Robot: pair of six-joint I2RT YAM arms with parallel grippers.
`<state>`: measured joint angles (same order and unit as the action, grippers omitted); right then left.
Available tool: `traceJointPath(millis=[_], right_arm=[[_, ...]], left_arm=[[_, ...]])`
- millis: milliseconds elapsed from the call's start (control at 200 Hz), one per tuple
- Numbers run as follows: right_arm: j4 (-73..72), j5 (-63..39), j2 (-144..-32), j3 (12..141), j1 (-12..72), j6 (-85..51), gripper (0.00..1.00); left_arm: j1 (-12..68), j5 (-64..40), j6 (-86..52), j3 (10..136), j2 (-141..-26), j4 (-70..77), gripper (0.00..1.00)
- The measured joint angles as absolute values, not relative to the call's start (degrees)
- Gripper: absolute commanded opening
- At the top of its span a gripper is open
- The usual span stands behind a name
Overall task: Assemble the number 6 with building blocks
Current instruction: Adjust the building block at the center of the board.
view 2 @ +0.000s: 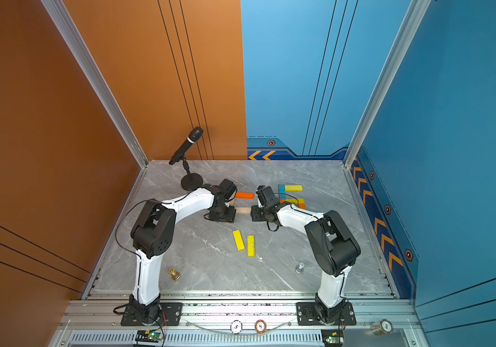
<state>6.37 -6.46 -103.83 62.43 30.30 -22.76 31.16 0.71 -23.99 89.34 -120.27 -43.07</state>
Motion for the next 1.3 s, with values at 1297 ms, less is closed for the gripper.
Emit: traceJointPath(millis=[1297], right_arm=[[8.5,-4.3,-105.7,67.4,33.3,-21.8,0.54]], left_arm=[[28.0,-6.1,-23.8,89.2,-108.1,-43.3,0.77]])
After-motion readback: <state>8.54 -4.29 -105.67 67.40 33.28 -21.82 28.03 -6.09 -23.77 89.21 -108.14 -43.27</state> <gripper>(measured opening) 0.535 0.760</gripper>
